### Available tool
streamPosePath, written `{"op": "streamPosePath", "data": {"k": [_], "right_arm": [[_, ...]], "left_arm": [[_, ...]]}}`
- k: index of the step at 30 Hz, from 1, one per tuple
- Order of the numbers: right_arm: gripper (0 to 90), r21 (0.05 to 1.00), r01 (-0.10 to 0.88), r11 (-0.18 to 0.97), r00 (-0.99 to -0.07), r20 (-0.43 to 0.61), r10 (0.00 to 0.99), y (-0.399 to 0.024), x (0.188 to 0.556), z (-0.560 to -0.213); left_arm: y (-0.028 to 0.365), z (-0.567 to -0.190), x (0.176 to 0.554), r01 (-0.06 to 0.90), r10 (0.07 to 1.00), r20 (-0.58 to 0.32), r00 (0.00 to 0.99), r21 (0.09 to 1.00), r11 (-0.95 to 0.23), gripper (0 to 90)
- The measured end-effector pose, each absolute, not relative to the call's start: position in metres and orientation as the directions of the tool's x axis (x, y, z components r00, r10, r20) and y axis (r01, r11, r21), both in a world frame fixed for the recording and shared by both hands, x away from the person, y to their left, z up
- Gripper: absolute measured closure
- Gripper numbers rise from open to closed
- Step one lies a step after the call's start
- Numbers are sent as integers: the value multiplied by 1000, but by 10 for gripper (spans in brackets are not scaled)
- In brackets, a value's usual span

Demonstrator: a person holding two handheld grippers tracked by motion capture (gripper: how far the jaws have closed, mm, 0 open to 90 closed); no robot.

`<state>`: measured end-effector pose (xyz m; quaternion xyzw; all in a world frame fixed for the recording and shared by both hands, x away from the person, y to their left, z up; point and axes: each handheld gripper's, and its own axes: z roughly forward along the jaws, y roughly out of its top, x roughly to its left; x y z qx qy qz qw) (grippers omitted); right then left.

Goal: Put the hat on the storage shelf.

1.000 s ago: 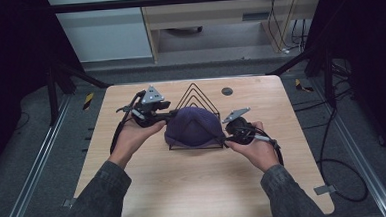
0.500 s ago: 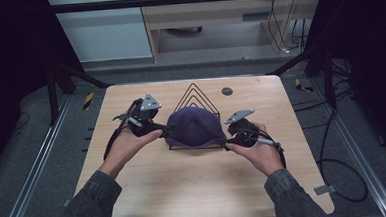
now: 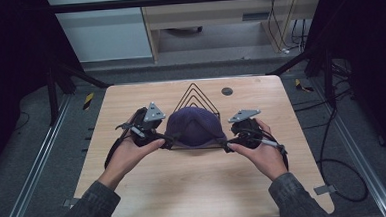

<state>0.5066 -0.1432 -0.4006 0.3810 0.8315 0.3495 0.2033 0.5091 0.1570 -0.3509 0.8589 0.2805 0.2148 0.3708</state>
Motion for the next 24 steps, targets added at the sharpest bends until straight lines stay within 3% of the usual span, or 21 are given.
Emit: {"op": "streamPosePath", "data": {"k": [10, 24], "right_arm": [[56, 798, 424, 429, -663, -49, 747, -143, 479, -395], [89, 742, 407, 532, -775, -28, 632, -104, 447, -432]], "left_arm": [[169, -366, 478, 325, 654, 166, 738, 762, -560, 52], [203, -411, 440, 354, 629, 158, 761, 711, -607, 40]]}}
